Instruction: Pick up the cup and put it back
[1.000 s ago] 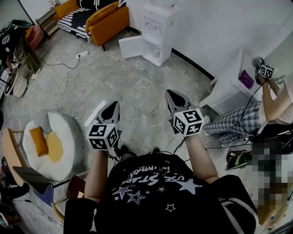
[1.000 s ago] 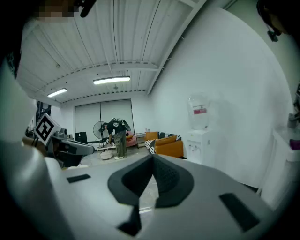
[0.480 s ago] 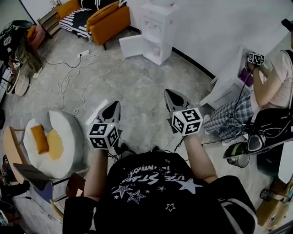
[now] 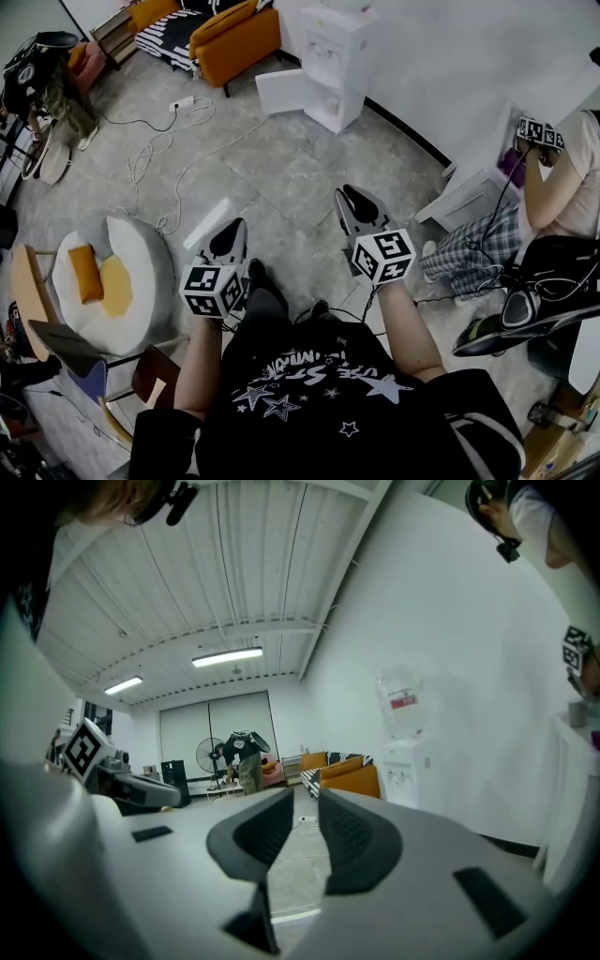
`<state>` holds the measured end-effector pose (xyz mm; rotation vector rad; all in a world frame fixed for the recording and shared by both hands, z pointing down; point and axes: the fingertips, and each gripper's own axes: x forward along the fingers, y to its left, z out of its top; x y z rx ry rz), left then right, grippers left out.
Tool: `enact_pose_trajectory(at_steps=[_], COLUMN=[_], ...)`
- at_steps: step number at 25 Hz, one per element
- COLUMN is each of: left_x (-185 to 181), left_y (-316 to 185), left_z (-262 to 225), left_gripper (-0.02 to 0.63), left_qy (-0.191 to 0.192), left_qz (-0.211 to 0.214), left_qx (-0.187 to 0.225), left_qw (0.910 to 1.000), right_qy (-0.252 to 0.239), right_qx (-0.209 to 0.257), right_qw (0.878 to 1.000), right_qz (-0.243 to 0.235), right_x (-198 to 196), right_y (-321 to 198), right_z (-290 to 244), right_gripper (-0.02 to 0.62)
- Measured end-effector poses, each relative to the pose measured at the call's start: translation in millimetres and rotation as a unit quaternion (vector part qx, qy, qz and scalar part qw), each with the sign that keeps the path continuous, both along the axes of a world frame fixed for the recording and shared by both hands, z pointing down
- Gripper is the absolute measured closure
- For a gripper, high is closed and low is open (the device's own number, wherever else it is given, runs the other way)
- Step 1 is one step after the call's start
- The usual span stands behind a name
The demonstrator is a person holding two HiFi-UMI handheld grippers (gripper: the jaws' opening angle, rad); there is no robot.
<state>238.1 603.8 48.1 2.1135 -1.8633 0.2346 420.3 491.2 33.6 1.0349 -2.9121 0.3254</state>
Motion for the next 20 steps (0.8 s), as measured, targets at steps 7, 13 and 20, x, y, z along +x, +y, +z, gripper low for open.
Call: enact_pose_trajectory(at_steps=[7,13,20], left_x=[-43.5,-117.5,-223.7], left_y=[-20.2,-92.0,-212.9], left_z=[18.6,37.7,53.9], left_gripper=[0.597,0.597,0.597], left_qy=[0.013,0.020,0.016], left_qz=[-0.001,0.013,0.023], left_qx=[-0.003,-0.002,0.002], left_qw=[0.9999,0.9997,0.9996], right_qy=[0.013,0.048,0.062], right_qx=[-0.012,-0.032,-0.066], right_qw=[1.000,0.998,0.992], right_qz=[0.004,0.040,0.088], right_x=[-33.7,-77.0,-156.1], right_y=[-25.5,-85.8,-196.4], right_z=[20.1,47.7,78.0], right_gripper=[0.367,0.320,0.266])
